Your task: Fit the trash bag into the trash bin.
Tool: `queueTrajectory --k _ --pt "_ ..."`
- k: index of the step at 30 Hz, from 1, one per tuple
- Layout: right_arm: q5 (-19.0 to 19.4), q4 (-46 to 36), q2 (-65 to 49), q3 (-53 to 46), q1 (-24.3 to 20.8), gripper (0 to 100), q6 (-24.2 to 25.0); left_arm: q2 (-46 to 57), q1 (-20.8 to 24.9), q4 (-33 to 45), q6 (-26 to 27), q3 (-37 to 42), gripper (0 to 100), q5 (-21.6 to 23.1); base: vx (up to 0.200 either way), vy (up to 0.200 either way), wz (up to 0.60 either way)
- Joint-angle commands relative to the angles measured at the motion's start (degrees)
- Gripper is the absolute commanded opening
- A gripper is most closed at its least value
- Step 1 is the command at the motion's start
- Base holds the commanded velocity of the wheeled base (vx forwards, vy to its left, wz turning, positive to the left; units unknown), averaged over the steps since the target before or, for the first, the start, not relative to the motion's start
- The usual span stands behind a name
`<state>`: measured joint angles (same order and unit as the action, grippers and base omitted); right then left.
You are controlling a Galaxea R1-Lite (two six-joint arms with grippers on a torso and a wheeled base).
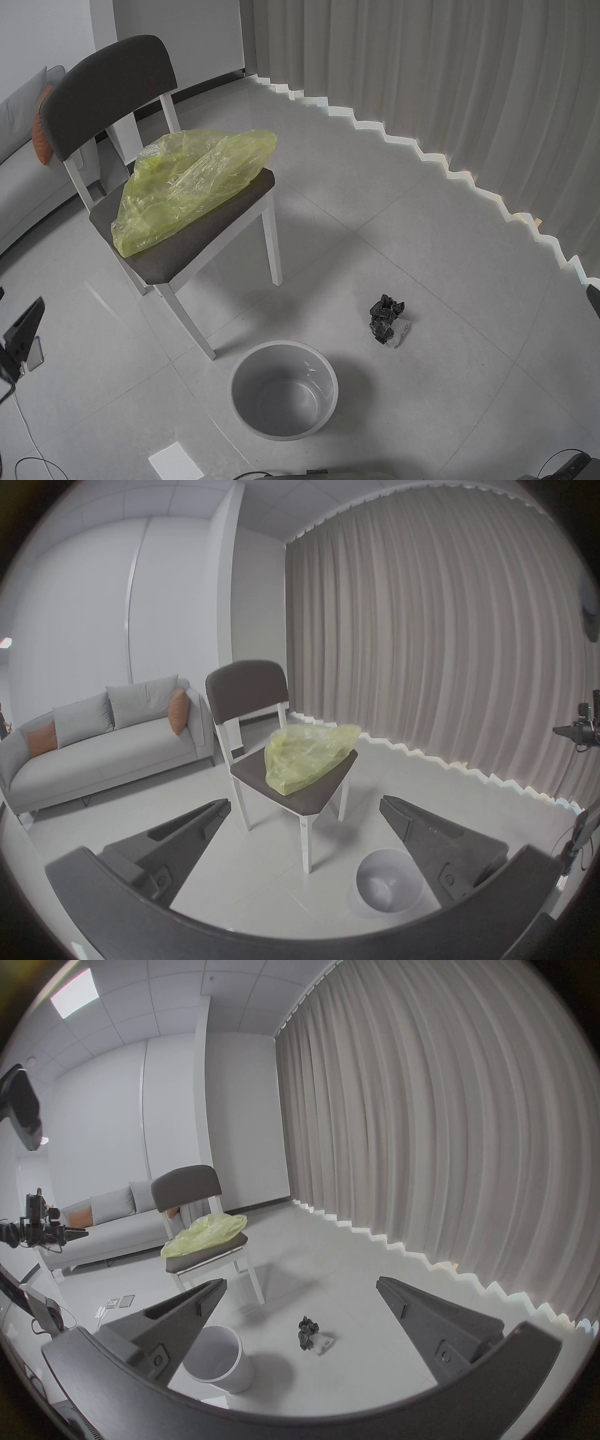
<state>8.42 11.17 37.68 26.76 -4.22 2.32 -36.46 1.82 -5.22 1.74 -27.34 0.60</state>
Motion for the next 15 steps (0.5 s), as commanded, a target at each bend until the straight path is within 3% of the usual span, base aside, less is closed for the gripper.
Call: queueTrajectory --k 1,8,15 --pt "-0.3 4.4 14.7 2.2 -3.1 100 0.9 -35.3 0.7 -0.8 1.9 -16.9 100 -4.0 0.0 0.0 0.0" --pt "-0.3 4.1 15.0 1.8 -3.1 100 0.8 -45.8 1.1 -0.8 1.9 -22.2 100 -5.2 0.0 0.0 0.0" --pt "-0.2 4.2 15.1 1.4 -2.8 100 0.8 -60.3 1.2 -1.3 1.9 -33.0 100 -10.1 0.0 0.0 0.0"
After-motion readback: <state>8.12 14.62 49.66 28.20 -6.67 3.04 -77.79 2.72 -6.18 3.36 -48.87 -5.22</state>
